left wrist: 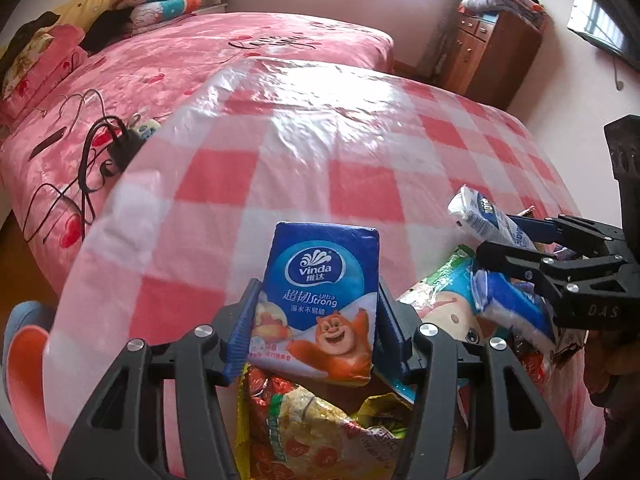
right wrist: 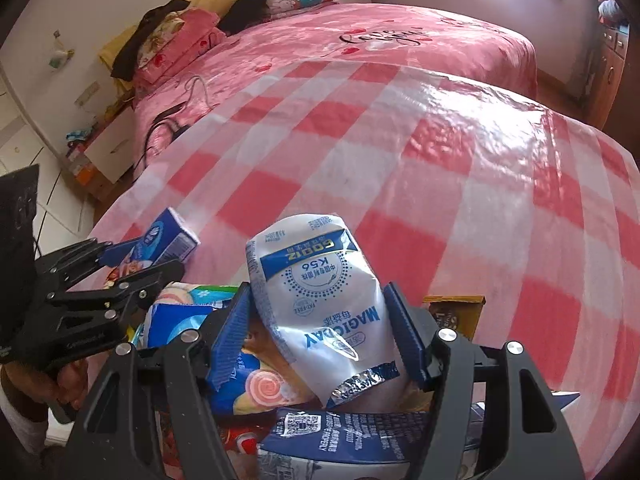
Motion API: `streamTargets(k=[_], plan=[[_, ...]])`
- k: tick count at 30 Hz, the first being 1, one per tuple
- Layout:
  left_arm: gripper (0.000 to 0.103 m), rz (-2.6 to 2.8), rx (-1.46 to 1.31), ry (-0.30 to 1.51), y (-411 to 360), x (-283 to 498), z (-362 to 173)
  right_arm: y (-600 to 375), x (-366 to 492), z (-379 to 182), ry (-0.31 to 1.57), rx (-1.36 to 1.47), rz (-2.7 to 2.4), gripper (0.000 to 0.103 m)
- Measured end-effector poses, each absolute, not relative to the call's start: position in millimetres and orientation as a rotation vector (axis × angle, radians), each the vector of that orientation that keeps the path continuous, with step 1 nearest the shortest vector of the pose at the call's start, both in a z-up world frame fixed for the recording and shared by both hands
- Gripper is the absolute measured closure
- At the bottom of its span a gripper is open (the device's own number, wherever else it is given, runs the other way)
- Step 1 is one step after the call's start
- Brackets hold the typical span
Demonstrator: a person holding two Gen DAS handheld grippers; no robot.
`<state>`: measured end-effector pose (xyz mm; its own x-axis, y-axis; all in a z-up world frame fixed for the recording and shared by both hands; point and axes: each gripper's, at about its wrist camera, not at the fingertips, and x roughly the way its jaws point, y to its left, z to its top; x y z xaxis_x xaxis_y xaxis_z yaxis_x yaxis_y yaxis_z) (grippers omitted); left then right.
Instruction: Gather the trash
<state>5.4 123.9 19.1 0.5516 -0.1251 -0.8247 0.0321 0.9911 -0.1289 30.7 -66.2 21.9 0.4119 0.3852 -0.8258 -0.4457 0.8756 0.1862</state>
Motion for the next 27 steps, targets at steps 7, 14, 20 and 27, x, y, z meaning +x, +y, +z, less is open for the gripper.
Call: streamTargets(k=[7, 14, 20, 27], plan=[[0.047, -0.104, -0.113, 0.967, 120.8, -25.6, 18.0, -107.9, -25.9, 53.2, 0.898, 0.062, 0.415, 0.02], [0.047, -0.114, -0.135, 0.962, 125.2, -43.1, 17.7, -169.6, -78.4, 62.6, 0.848, 0.293, 0.219, 0.02], [0.047, -0.116, -0.132, 0.959, 125.6, -53.4, 17.6, -181.2, -82.2, 32.1, 0.92, 0.491, 0.224, 0.02], [0.047, -0.122, -0.134, 0.953, 127.1, -62.0, 16.9, -167.0, -46.8, 30.2, 0.933, 0.469, 0.236, 0.016]])
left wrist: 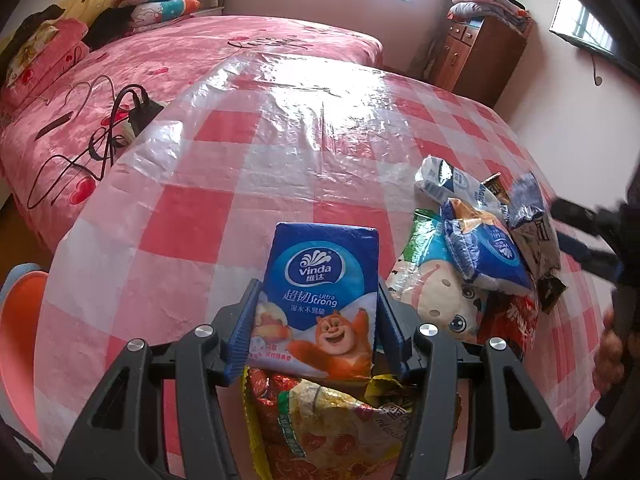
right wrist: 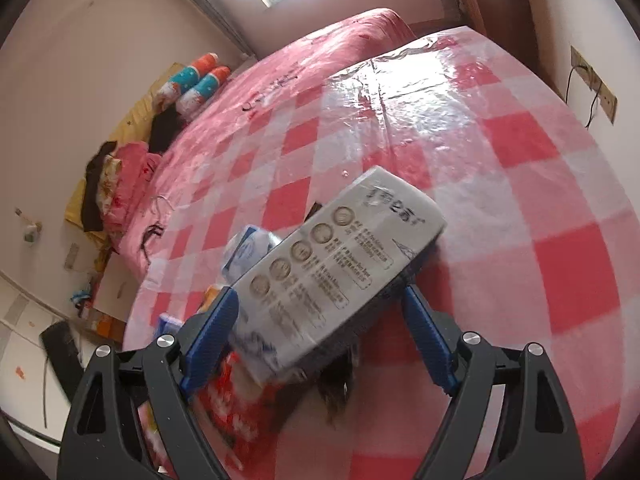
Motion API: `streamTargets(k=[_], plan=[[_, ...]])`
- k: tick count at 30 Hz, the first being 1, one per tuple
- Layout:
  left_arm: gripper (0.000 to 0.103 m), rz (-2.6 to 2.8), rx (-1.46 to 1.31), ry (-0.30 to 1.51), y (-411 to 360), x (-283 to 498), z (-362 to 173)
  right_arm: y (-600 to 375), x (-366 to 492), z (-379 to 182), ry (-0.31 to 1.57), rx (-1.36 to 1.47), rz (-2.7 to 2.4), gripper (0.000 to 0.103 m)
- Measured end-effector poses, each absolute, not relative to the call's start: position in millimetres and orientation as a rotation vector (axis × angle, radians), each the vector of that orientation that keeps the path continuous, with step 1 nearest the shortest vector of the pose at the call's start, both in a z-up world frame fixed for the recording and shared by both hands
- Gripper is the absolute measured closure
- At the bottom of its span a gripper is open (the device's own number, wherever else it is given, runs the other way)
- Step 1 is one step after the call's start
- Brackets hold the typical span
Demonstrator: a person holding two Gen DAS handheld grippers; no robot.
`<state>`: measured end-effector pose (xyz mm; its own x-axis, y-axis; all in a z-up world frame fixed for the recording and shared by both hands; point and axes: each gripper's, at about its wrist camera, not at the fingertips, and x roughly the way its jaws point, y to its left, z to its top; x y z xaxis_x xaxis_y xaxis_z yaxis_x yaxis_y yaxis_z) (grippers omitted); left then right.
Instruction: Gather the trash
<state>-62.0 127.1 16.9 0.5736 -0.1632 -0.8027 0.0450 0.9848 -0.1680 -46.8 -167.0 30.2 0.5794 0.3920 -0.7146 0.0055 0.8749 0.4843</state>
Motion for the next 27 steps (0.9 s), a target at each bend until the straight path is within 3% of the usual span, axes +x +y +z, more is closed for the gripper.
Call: streamTargets(k=[6, 15, 27], plan=[[0.047, -0.125, -0.137, 0.947, 128.3, -64.1, 16.1, -140.4, -21.7, 31.6, 0.927, 0.391, 0.22, 0.01], [0.047, -0.136, -0.136, 0.937, 128.1, -67.1, 16.4, -132.8, -6.1, 34.4, 0.941, 0.401, 0.203, 0.008], [0.047, -0.148, -0.166, 0.924, 134.0, -68.4, 15.9, -147.7, -57.7, 27.8, 0.912, 0.175, 0.198, 0.008]])
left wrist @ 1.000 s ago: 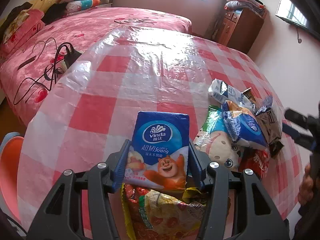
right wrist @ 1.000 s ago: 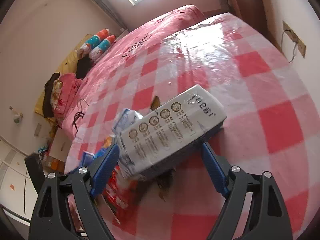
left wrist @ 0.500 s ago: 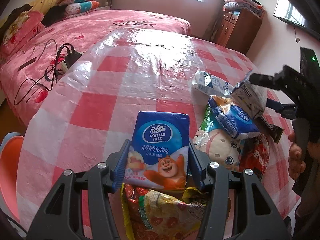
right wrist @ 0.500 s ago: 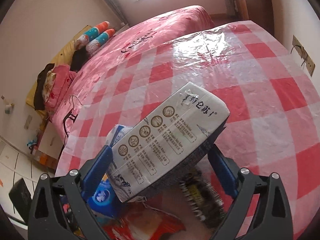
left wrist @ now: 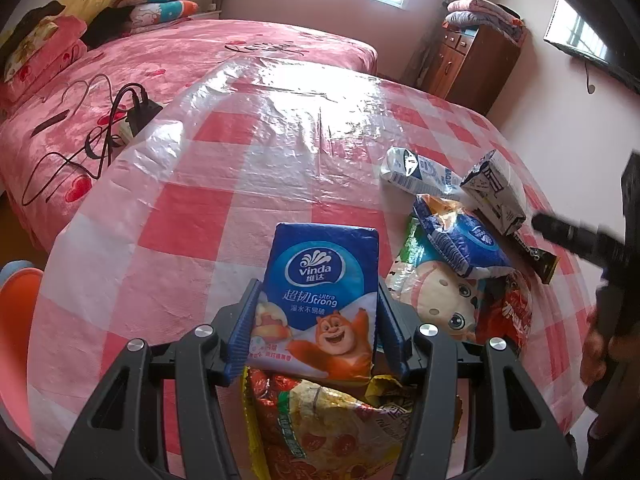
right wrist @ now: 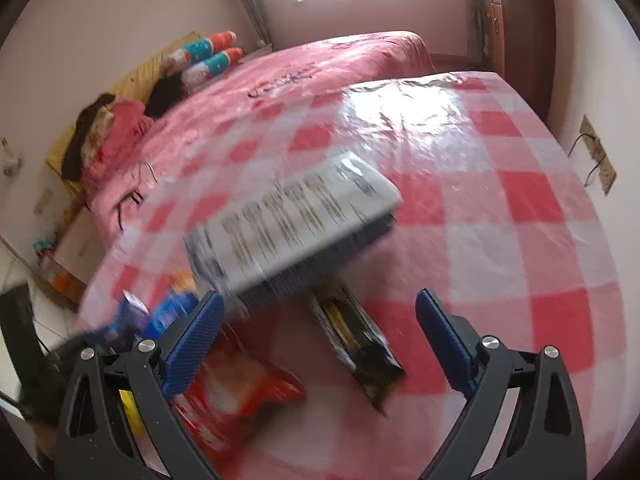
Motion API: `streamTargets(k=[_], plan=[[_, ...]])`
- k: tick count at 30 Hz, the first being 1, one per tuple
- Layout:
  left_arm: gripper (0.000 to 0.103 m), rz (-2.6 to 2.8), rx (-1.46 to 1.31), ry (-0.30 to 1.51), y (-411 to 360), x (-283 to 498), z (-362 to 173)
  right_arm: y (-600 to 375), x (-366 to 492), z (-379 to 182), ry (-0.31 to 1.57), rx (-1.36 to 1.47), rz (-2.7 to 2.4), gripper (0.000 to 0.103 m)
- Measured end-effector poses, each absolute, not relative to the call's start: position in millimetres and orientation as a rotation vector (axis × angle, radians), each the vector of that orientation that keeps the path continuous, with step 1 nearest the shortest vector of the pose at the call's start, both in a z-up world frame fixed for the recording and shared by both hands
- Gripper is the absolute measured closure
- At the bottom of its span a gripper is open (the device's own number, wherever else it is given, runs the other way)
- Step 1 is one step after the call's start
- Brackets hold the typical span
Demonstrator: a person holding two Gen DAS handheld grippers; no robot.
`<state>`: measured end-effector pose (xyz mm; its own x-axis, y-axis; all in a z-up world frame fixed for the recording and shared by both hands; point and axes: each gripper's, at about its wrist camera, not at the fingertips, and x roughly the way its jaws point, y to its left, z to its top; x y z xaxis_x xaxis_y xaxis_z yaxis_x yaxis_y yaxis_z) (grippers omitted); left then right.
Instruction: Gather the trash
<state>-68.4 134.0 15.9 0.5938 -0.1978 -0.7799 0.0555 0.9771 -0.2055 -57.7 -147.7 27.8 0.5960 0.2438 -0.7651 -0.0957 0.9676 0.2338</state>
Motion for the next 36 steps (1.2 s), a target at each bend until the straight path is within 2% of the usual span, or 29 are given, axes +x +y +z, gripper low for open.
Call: streamTargets(k=[2, 3, 4, 7, 9, 15, 23, 36], plan=[[0.047, -0.146, -0.175, 0.923, 135.0, -67.8, 15.8, -144.6, -59.9, 21.2, 0.926, 0.129, 0.19, 0.011], [0.047, -0.145, -0.178, 0.923, 135.3, -67.8, 15.9, -142.0, -60.5, 17.7, 0.932, 0.099, 0.182, 0.021], [0.047, -0.142, -0.18, 0.923, 135.9, -67.8, 16.0, -138.9, -61.0, 14.6, 0.938, 0.077, 0.177, 0.024], [0.047, -0.137, -0.188, 0.927, 138.7, -67.9, 16.3, -130.3, -60.4, 10.2, 0.933, 0.008, 0.163, 0.03], [0.047, -0.131, -0.192, 0.927, 141.3, -68.2, 16.6, -124.4, -60.0, 8.5, 0.925, -0.056, 0.14, 0.044], [0.048, -0.108, -0.214, 0.908, 151.0, -70.5, 23.2, -119.6, -69.6, 6.9, 0.916, -0.104, 0.14, 0.069], [0.048, -0.1, -0.227, 0.881, 158.3, -81.2, 33.5, -121.7, -85.2, 16.8, 0.928, 0.003, 0.213, 0.082], [0.048, -0.101, -0.25, 0.845, 172.6, -107.2, 46.2, -104.5, -127.8, 49.8, 0.907, 0.157, 0.352, 0.083]])
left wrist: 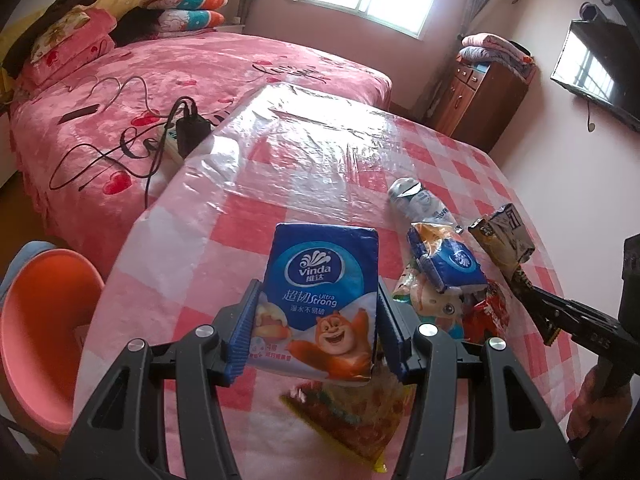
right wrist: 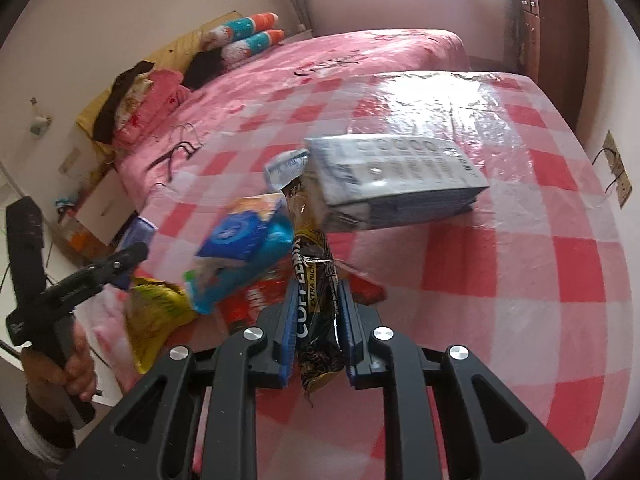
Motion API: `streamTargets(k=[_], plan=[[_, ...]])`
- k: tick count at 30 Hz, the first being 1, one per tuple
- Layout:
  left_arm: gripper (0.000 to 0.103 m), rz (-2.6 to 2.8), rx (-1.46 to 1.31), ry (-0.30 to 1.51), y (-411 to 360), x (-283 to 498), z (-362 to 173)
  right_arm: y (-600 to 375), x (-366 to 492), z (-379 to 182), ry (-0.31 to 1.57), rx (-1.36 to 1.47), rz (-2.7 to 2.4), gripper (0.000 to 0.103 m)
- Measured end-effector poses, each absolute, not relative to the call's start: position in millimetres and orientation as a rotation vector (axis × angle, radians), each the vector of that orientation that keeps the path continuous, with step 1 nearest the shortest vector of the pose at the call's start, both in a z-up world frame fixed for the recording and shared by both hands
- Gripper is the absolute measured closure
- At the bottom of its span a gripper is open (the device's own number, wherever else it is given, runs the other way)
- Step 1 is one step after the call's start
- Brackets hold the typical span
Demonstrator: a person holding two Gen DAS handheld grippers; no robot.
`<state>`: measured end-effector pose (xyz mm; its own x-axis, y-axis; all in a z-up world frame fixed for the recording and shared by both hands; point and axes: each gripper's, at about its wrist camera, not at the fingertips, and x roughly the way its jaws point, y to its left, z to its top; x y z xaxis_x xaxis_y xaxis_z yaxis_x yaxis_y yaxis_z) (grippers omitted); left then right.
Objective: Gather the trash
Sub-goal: 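Carry the Vinda pack and coffee stick to the orange bucket and open both grippers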
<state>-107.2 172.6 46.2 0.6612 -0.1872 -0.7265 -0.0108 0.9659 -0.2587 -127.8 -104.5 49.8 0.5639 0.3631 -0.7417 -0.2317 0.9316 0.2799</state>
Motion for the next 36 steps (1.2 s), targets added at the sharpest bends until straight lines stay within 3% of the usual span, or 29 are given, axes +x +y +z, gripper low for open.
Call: streamTargets(k=[18, 36], plan=[[0.048, -0.056, -0.324, 0.766, 223.8, -139.9, 63.5, -39.3, -145.8, 85.4, 0.888, 0.181, 0.531, 0.083], [0.047, 0.257, -0.446, 0.744, 361.6, -189.3, 46.3, 164.3, -116.3, 67.2, 1.048, 0.049, 0.932, 0.082]])
